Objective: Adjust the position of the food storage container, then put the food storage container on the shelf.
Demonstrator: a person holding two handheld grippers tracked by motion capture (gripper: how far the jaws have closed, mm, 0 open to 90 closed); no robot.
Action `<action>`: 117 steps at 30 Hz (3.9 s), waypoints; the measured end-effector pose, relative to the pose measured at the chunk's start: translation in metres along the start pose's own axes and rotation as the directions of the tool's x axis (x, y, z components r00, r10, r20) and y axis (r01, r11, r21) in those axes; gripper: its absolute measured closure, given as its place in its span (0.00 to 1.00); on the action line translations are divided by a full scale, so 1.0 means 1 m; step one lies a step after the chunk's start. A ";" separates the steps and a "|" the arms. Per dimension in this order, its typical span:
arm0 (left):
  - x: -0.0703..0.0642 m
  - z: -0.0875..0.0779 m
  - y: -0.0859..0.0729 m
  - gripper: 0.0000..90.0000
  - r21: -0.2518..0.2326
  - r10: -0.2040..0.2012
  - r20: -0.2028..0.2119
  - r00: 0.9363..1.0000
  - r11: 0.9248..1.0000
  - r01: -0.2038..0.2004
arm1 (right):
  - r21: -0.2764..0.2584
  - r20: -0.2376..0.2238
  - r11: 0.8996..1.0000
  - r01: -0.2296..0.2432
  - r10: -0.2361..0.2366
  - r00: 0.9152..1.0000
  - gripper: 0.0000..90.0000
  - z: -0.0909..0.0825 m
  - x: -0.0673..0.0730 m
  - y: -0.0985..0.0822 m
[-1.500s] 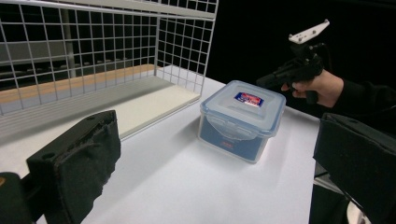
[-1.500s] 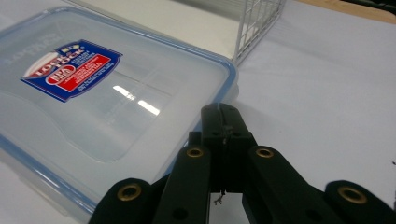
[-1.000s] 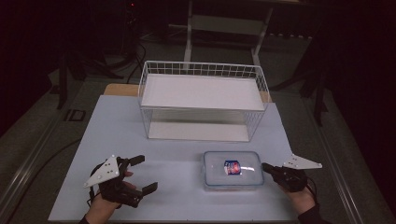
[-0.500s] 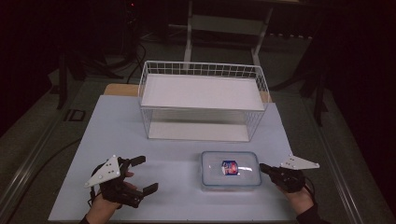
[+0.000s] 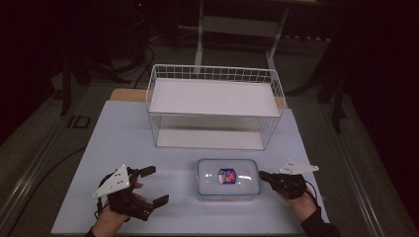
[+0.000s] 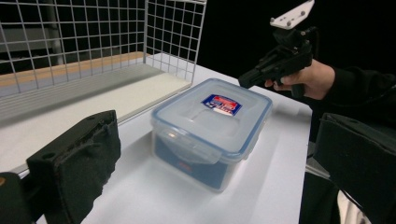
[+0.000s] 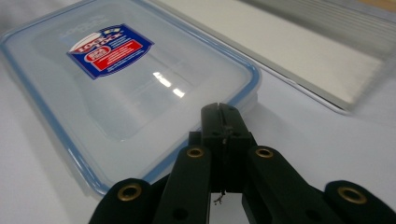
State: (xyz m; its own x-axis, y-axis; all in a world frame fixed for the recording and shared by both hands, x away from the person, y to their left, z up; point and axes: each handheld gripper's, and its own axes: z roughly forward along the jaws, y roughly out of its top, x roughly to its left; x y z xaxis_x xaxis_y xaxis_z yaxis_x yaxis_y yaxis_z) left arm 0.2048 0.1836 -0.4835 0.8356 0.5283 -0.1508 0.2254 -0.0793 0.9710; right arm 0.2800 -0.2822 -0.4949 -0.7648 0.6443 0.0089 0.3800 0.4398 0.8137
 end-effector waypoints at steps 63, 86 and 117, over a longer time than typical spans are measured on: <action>-0.003 0.030 0.057 0.01 0.152 -0.066 -0.109 0.992 0.985 0.082 | -0.303 0.025 0.948 0.098 -0.095 0.995 0.23 -0.038 0.036 0.066; 0.068 0.075 0.003 0.02 0.396 -0.555 -0.212 0.804 0.704 0.590 | -0.282 0.018 0.950 0.133 -0.134 0.991 0.13 -0.031 0.050 0.053; 0.076 0.074 -0.015 0.59 0.451 -0.701 -0.057 0.711 0.617 0.644 | -0.078 -0.122 0.989 -0.126 0.116 0.986 0.17 0.005 0.035 0.031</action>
State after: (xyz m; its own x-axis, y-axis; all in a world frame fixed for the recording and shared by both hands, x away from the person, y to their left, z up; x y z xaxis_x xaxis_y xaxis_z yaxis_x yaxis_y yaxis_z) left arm 0.3015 0.1626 -0.5235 0.4077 0.4794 -0.7771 0.9037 -0.0902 0.4185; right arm 0.2681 -0.2431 -0.4722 -0.7731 0.6099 0.1743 0.4320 0.3051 0.8487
